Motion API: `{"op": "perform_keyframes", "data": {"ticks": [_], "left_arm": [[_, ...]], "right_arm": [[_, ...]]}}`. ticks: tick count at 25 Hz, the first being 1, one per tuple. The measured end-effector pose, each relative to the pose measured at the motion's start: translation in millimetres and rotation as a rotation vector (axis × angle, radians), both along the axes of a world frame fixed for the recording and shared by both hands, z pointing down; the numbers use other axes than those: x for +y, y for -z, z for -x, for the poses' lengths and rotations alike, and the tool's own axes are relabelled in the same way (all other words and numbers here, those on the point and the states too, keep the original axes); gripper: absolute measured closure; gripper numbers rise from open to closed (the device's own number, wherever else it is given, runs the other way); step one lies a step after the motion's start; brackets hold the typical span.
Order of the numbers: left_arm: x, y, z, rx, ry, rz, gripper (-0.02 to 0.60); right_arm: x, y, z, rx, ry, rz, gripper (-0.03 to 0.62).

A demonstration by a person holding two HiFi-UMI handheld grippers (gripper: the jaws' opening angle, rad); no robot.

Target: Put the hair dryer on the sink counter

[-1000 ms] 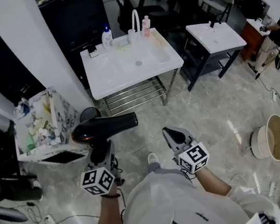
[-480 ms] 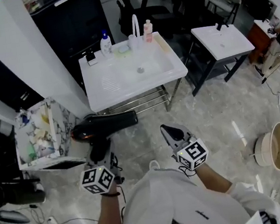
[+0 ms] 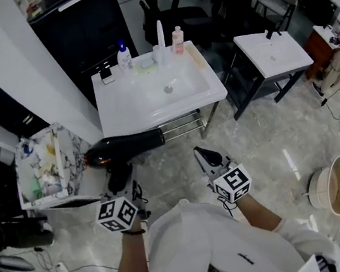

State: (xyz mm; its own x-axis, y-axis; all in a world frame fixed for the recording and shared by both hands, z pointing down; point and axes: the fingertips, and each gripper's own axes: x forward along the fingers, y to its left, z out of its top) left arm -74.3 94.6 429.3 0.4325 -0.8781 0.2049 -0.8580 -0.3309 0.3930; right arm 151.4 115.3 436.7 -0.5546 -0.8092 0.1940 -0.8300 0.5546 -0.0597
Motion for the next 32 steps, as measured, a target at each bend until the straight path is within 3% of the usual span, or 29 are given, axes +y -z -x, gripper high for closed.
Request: {"op": "perform_keyframes", "data": {"ticks": [16,32], "left_arm": [[-55,-4,1,-0.021,-0.013,0.002,0.330],[-231,-29,28,-0.015,-0.044,0.064,0.330]], "right_arm": [[-49,-5,10,0.000,0.002,-0.002,0.577],[-201,2,65,0.027,0.024,0.006,0.577]]}}
